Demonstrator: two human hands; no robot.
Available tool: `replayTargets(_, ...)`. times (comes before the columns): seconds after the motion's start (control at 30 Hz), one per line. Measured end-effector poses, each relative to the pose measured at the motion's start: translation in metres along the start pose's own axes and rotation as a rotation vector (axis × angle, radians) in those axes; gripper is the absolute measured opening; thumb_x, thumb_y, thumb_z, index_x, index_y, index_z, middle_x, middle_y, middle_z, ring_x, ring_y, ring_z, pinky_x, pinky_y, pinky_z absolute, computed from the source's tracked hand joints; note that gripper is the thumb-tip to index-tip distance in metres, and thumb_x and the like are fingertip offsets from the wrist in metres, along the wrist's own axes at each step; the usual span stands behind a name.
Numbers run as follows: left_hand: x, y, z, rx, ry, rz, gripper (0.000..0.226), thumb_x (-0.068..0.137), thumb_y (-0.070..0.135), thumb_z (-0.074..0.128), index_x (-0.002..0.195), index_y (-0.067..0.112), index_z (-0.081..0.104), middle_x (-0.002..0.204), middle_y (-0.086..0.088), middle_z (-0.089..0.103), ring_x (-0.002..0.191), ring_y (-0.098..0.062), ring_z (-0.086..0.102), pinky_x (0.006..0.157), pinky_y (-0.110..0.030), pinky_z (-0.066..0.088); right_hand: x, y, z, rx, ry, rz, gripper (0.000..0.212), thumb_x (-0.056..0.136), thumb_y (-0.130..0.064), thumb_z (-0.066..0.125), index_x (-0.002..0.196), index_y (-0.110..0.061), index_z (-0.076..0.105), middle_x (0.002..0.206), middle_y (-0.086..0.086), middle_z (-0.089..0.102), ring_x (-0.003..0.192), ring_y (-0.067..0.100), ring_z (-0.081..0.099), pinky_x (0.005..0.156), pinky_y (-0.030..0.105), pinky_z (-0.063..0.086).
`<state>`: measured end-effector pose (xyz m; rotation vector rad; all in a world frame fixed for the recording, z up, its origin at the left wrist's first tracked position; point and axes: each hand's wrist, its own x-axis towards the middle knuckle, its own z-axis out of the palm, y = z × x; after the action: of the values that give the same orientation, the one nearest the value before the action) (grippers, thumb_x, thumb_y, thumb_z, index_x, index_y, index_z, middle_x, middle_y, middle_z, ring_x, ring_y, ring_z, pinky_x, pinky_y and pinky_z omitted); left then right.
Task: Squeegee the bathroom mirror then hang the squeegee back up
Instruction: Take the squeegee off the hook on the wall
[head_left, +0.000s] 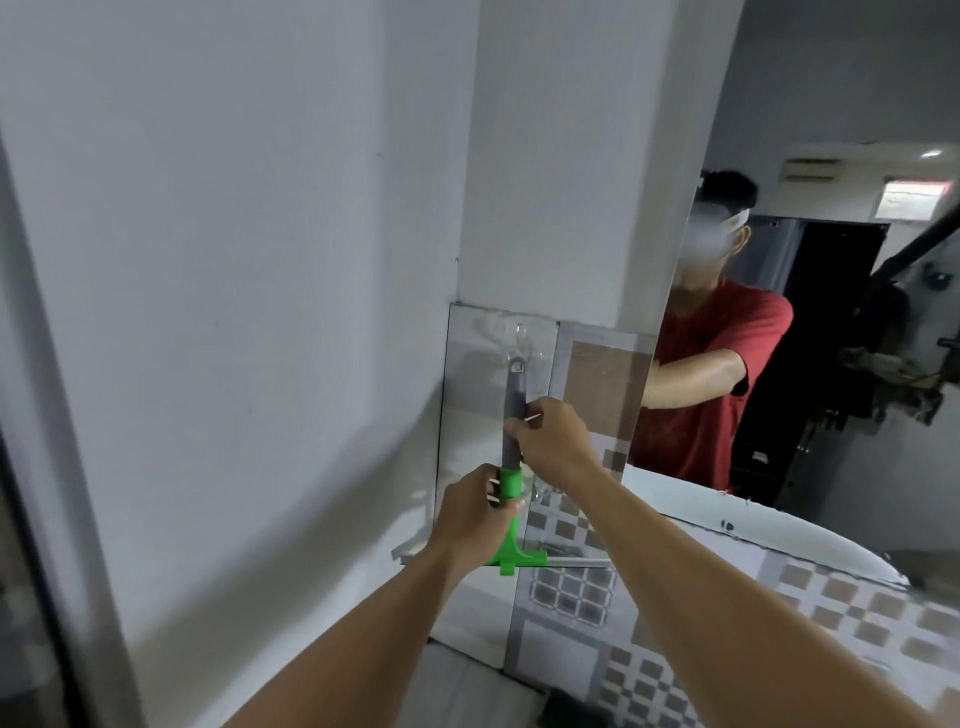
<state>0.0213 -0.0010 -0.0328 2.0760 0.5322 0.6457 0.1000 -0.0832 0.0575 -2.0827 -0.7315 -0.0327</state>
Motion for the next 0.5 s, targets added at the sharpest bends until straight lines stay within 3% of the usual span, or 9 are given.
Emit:
replayTargets(0.07,-0.004,0.003,-0.004,-0.009,0.016,0.013,0.011,0.092,0.026,0.069,0.101,0.024,0.063,0.093,0.009,0.068,0.075,0.001,0.063,0.061,-0.018,0.051,-0.004,-0.005,-0.002,0.031,0.000,-0.007,0.017,0.094,-0.022,0.066,0.108,-0.012,0.064,0.091,0.001,0.069,0.081,0.019,0.070,0.077,0.042,0.062)
replayTargets(0.2,-0.015,0.019,-0.011,-0.027,0.095,0.057,0.015,0.091,0.025,0.069,0.104,0.023,0.063,0.092,0.007,0.069,0.070,-0.002,0.063,0.054,-0.008,0.045,-0.013,-0.019,-0.015,0.094,0.021,-0.041,0.023,0.095,-0.021,0.065,0.115,-0.012,0.063,0.103,0.004,0.069,0.087,0.020,0.069,0.081,0.044,0.062)
replayTargets(0.27,-0.024,0.030,-0.013,-0.032,0.139,0.088,0.020,0.086,0.028,0.074,0.103,0.023,0.065,0.091,0.009,0.072,0.075,-0.003,0.066,0.061,-0.010,0.049,-0.019,-0.024,-0.026,0.112,0.049,-0.055,0.022,0.094,-0.021,0.066,0.114,-0.012,0.065,0.103,0.005,0.070,0.089,0.023,0.070,0.082,0.046,0.062)
replayTargets(0.33,-0.034,0.043,-0.014,-0.033,0.164,0.102,0.023,0.082,0.029,0.077,0.102,0.025,0.066,0.089,0.009,0.073,0.077,-0.005,0.068,0.067,-0.017,0.053,-0.030,-0.028,-0.040,0.134,0.080,-0.050,0.017,0.093,-0.021,0.067,0.108,-0.013,0.067,0.099,0.006,0.073,0.089,0.026,0.072,0.082,0.047,0.062)
replayTargets(0.4,-0.044,0.057,-0.014,0.014,0.169,0.142,0.021,0.084,0.027,0.075,0.104,0.023,0.068,0.090,0.007,0.074,0.076,-0.008,0.067,0.065,-0.013,0.048,-0.044,-0.030,-0.059,0.134,0.107,-0.051,0.004,0.092,-0.022,0.069,0.091,-0.019,0.067,0.092,0.006,0.075,0.084,0.026,0.073,0.079,0.048,0.062)
replayTargets(0.5,-0.062,0.081,-0.015,0.186,0.139,0.248,0.019,0.090,0.029,0.069,0.107,0.020,0.069,0.095,0.003,0.077,0.079,-0.016,0.070,0.071,-0.025,0.052,-0.069,-0.029,-0.099,0.040,0.139,-0.062,0.013,0.091,-0.026,0.071,0.081,-0.018,0.068,0.080,0.006,0.075,0.074,0.026,0.073,0.071,0.047,0.062)
